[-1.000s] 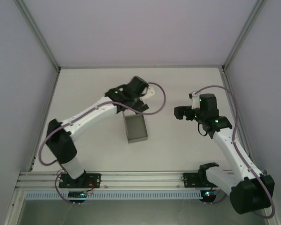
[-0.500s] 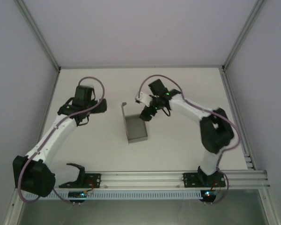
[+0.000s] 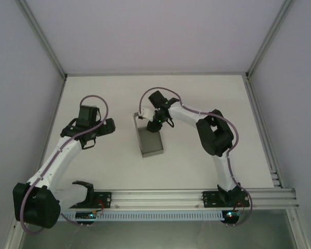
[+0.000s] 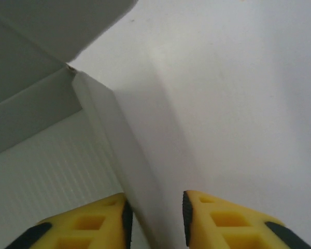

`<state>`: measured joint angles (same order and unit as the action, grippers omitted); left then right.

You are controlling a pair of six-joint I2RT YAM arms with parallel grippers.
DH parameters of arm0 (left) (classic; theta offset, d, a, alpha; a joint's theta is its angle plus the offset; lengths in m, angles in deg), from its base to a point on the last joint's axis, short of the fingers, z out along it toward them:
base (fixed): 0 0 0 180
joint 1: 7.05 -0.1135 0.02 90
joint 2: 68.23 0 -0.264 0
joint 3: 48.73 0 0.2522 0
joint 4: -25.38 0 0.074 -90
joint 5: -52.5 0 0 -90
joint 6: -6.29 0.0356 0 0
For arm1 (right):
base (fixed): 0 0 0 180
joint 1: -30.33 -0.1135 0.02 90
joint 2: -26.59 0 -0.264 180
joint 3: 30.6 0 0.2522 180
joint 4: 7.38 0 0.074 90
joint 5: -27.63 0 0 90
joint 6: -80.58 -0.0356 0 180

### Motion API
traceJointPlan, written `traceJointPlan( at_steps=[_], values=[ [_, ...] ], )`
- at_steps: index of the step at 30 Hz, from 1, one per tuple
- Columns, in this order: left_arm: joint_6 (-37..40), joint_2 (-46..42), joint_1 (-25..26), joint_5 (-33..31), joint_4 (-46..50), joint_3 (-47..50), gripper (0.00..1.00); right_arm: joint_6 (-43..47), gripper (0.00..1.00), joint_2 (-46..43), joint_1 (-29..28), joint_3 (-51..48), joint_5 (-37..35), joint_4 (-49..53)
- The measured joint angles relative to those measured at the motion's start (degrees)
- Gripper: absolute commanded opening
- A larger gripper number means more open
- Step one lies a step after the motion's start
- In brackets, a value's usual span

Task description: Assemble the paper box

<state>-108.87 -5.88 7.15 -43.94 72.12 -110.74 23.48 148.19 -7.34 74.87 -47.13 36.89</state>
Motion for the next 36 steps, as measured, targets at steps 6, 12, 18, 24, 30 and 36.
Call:
traceJointPlan(
  at_steps=[6,12,18,24,30,36],
  values=[
    [-0.1,0.0,0.0,-0.4,0.0,0.0,1.0,-13.9,0.2,-4.2,-0.1,-10.1,-10.8,-10.0],
    [-0.5,0.3,0.0,-0.5,-0.1,0.0,1.0,-36.8,0.23,-11.7,-2.2,-17.1,-29.8,-7.2],
    [-0.4,3.4,0.0,0.0,-1.1,0.0,0.99,-60.8,0.25,-13.6,-6.3,-16.9,-37.2,7.6],
    [0.7,5.4,0.0,4.6,-3.8,0.0,1.0,-73.0,0.29,-14.8,-10.1,-17.8,-38.1,15.0],
    [4.1,5.6,0.2,12.0,-7.5,0.0,1.0,-75.4,0.39,-17.6,-10.3,-18.4,-39.3,15.7],
    [12.6,8.0,4.8,18.2,-9.7,-2.7,1.0,-71.1,0.63,-24.5,-9.8,-18.6,-40.9,15.6]
  ],
)
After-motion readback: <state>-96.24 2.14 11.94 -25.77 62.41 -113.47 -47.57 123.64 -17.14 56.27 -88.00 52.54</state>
